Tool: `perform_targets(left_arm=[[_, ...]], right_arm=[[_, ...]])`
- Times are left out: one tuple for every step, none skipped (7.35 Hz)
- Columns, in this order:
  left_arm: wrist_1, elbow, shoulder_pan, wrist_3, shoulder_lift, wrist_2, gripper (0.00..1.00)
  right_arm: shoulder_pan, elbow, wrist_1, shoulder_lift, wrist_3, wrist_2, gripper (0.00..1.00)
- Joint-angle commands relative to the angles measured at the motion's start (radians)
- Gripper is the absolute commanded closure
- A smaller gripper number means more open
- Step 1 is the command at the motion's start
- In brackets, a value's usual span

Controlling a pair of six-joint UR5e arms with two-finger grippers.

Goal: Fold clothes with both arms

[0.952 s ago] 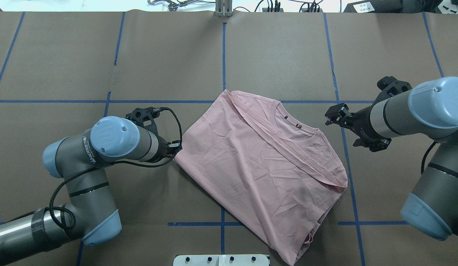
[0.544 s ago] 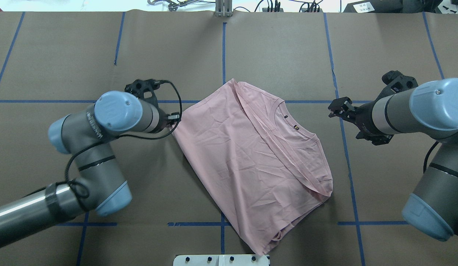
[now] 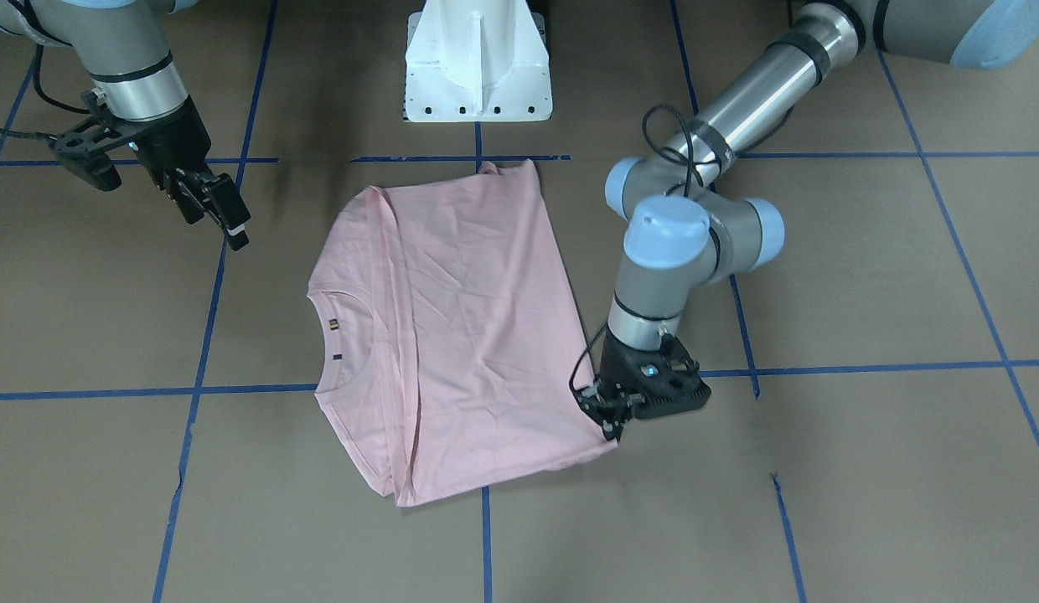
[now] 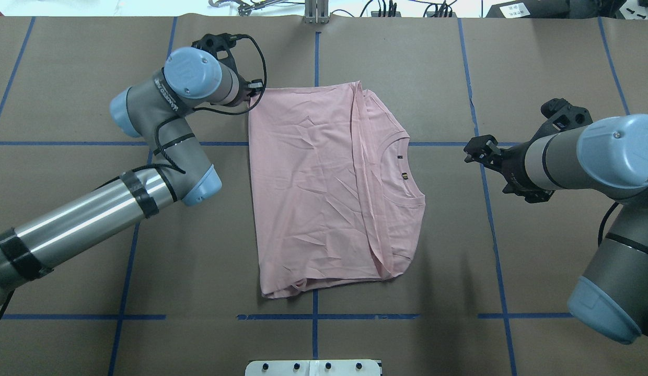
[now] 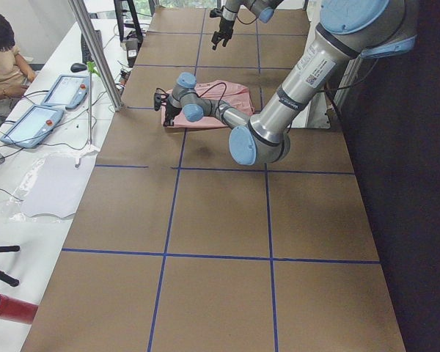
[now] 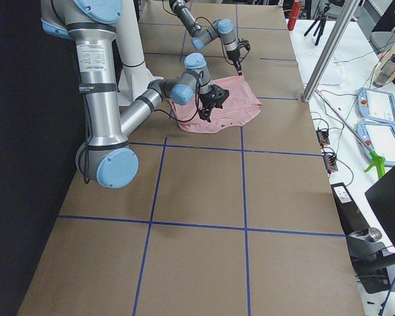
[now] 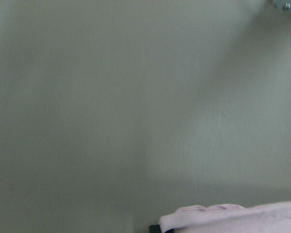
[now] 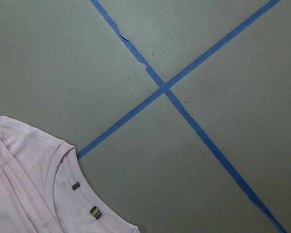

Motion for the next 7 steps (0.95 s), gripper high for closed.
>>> perform_targets(left_arm=[[-0.098, 0.09, -0.038, 0.025, -0.031, -0.009, 0.44], [-0.13, 0.067, -0.037, 0.019, -0.023, -0.019, 0.35], [-0.14, -0.038, -0.037, 0.017, 0.041, -0.092, 0.34], [-0.137, -0.211, -0.037, 0.017, 0.169, -0.168, 0.34], [-0.135, -0.282, -0.037, 0.017, 0.225, -0.185, 0.34], [-0.134, -0.281, -0.034, 0.006, 0.225, -0.184, 0.34], [-0.135, -0.281, -0.032, -0.004, 0.23, -0.179, 0.34]], right_arm=[[-0.012, 0.0, 0.002, 0.008, 0.0, -0.001, 0.0], [-0.037, -0.002, 0.002, 0.034, -0.001, 0.001, 0.0], [-0.106, -0.011, -0.001, 0.09, 0.0, -0.013, 0.0], [-0.195, -0.015, -0.009, 0.107, 0.003, -0.066, 0.0], [-0.316, -0.018, -0.011, 0.112, 0.058, -0.161, 0.0], [-0.42, -0.018, -0.014, 0.114, 0.106, -0.259, 0.0], [-0.509, -0.04, -0.012, 0.115, 0.197, -0.312, 0.01]])
